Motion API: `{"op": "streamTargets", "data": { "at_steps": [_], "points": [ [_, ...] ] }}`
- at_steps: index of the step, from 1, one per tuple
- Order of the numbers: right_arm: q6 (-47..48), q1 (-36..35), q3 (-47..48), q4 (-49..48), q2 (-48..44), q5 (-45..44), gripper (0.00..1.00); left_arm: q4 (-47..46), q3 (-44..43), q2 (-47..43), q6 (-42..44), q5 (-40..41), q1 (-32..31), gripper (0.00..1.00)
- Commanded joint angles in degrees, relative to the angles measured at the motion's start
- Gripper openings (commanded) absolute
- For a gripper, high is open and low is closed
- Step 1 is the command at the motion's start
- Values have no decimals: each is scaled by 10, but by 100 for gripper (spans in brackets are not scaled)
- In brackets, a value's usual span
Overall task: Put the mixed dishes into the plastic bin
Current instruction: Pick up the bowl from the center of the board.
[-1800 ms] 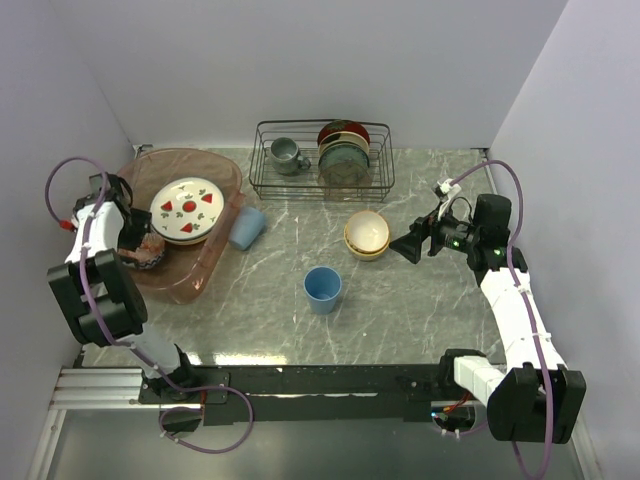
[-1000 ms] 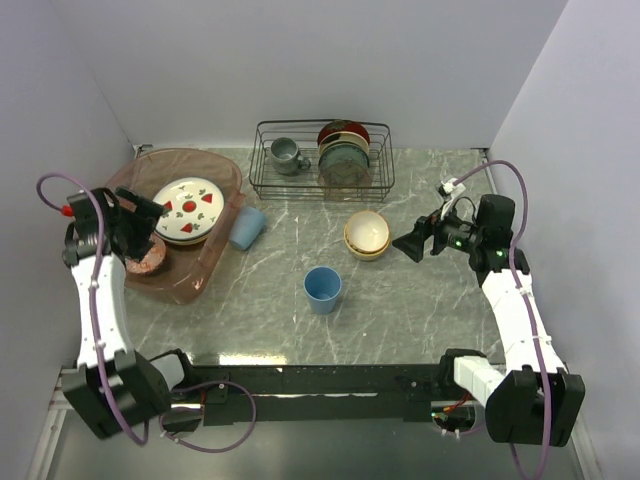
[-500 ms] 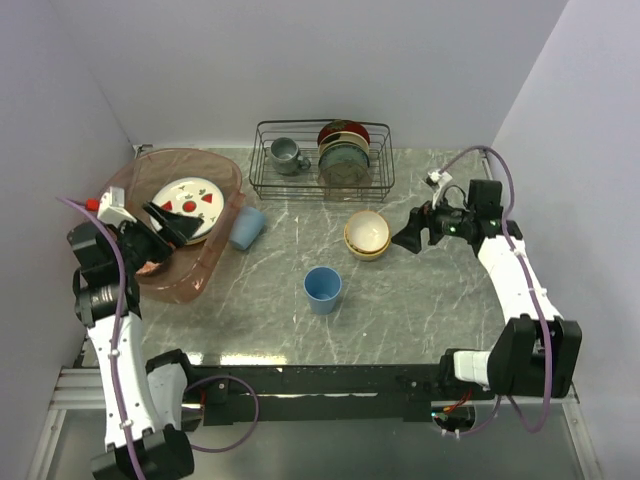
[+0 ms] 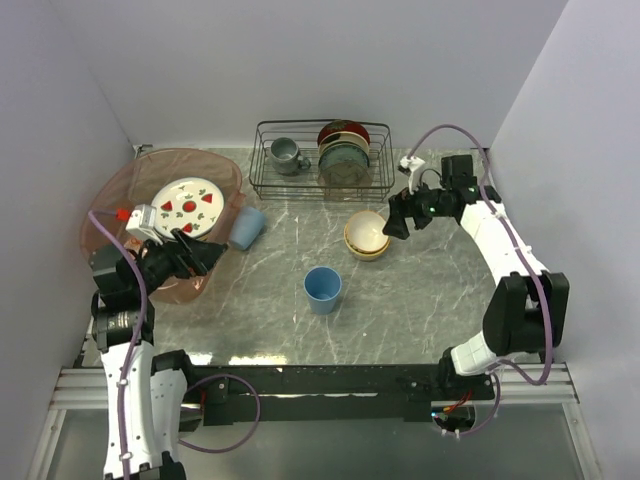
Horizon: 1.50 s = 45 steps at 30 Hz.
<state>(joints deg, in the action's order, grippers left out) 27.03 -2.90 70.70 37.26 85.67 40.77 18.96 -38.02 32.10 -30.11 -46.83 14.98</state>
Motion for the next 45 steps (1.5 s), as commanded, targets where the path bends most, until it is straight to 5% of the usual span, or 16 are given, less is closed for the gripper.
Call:
{"op": "streamTargets", "data": {
  "at_steps": [1,22,45],
  "points": [
    [25,-18,55,39,28,-55,96,-52,26,-22,26,-14,-8,99],
    [58,-57,145,68,133,-172,85,-74,44,-53,17,-9,-11,99],
    [39,-103,220,77,235,-170,38,-74,44,-49,17,-9,-10,99]
  ]
}}
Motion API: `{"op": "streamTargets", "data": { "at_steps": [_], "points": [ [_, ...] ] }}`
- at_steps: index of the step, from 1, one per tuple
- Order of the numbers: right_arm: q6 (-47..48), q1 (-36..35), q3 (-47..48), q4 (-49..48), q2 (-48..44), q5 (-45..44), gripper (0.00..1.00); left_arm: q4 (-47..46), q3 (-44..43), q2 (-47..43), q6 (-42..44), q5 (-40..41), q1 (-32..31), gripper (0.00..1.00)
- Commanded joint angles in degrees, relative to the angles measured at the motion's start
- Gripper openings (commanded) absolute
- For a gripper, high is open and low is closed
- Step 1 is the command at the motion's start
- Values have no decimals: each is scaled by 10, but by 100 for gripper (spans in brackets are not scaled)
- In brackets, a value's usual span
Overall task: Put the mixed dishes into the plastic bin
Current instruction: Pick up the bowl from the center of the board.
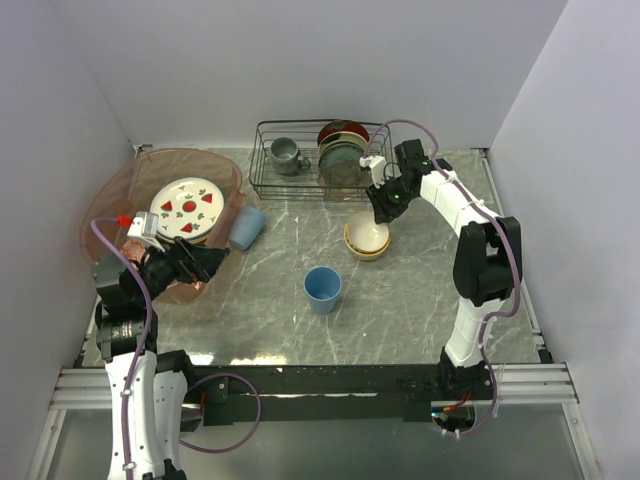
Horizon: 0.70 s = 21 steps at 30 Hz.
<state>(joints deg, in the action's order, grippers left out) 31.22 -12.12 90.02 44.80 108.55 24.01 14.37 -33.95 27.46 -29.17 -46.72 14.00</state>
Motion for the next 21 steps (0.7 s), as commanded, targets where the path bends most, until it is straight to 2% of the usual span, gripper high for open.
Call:
{"op": "streamTargets", "data": {
  "at_steps": [1,6,13,16,21],
  "points": [
    [-4,-12,28,0,10,-4,37,-29,4,-1,8,-10,0,99],
    [-5,-19,27,-1,19,-10,35,-29,4,0,8,-12,0,99],
    [-4,-23,28,-5,4,-19,8,-29,4,-1,8,-12,0,99],
    [0,-23,24,-10,-13,-28,3,-29,5,-1,8,-13,0,99],
    [0,-22,17,-21,-40,-39,0,-30,4,-3,9,-15,0,99]
  ]
}}
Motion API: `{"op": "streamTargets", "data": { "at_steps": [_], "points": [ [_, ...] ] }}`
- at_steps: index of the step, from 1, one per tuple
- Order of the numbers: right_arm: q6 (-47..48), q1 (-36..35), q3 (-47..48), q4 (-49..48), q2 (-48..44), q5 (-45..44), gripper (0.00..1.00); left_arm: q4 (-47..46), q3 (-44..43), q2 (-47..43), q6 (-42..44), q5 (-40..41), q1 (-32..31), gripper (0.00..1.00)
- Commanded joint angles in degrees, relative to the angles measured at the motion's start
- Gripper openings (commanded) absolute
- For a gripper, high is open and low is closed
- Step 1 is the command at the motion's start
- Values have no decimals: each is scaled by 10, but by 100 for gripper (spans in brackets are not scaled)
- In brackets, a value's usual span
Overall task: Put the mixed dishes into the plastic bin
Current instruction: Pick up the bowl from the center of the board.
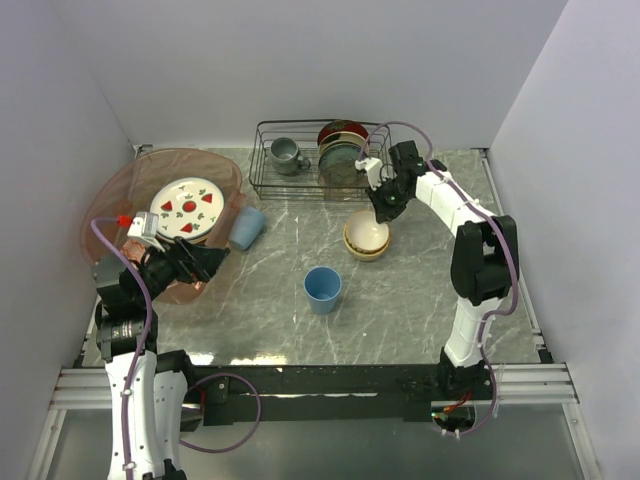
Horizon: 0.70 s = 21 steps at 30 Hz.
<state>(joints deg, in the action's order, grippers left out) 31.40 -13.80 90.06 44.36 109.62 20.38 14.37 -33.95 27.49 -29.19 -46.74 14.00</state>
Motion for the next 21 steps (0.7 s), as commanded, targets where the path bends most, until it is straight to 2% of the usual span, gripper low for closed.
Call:
{"op": "streamTargets", "data": {
  "at_steps": [1,14,21],
  "points": [
    [-3,-5,18,-16,-58,-3,0,-30,4,-3,8,-15,0,99],
    [-13,1,4,-17,-104,17,0,-39,6,-2,5,-29,0,99],
    [-27,4,-41,-30,-160,41,0,-36,9,0,-14,-15,-16,99]
  ]
}}
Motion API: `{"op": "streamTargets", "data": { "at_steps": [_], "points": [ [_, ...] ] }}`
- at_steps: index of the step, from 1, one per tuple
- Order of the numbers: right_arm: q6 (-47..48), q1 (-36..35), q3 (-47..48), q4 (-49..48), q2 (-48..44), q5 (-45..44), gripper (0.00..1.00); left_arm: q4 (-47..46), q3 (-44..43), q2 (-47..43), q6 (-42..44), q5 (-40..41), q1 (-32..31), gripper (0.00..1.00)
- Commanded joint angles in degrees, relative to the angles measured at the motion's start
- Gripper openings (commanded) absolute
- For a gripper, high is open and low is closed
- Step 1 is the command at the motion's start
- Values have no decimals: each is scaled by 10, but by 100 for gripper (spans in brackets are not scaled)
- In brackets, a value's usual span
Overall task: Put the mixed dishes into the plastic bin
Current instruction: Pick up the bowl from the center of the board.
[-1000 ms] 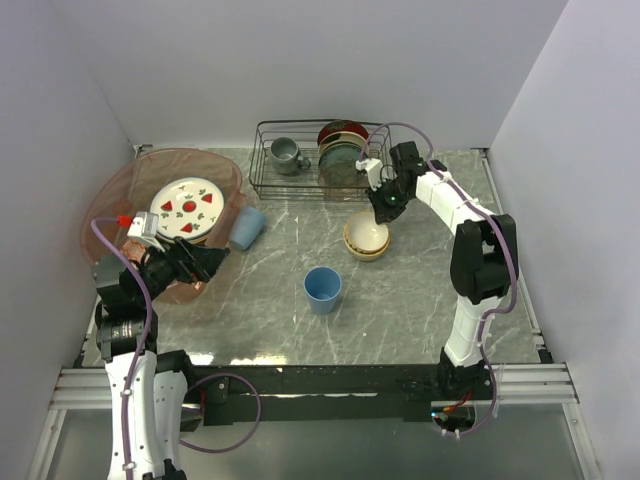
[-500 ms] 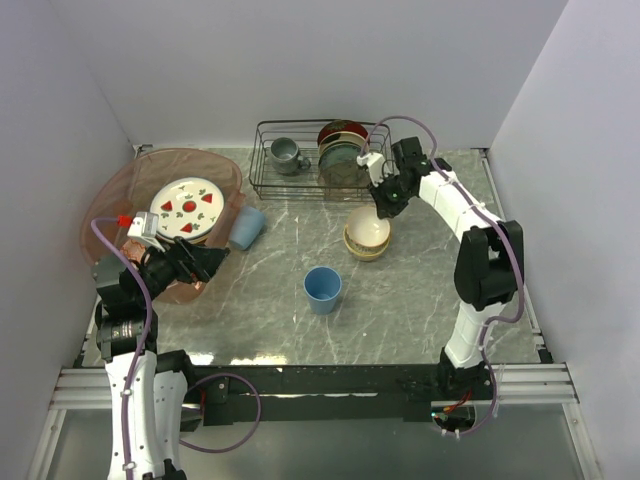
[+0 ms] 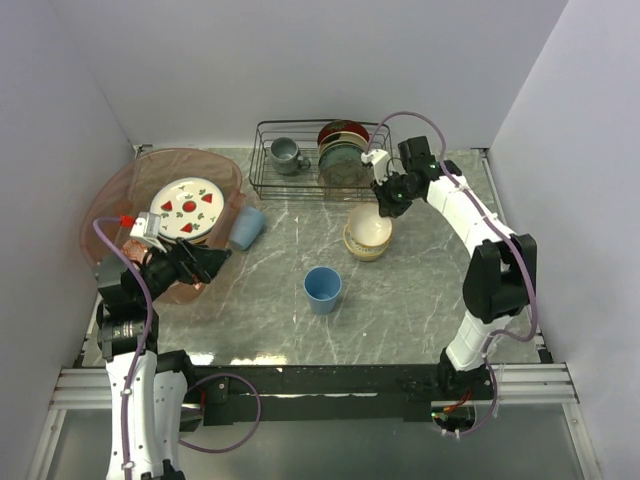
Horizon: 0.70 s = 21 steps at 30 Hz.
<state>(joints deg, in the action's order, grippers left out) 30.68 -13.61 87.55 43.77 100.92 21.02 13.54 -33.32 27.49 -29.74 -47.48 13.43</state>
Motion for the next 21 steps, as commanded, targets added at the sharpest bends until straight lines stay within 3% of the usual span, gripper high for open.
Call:
{"op": "streamTargets", "data": {
  "at_steps": [1,9,17,21],
  "points": [
    [-23,3,-22,-30,-82,38,0,-30,3,2,-10,-9,-12,99],
    [-37,7,-89,-56,-169,68,0,-26,4,23,-13,-22,-28,99],
    [-53,12,-142,-76,-239,101,0,-64,45,1,-135,-30,-46,99],
    [-60,16,-167,-91,-269,111,0,-83,56,-30,-196,19,-102,99]
  ]
}}
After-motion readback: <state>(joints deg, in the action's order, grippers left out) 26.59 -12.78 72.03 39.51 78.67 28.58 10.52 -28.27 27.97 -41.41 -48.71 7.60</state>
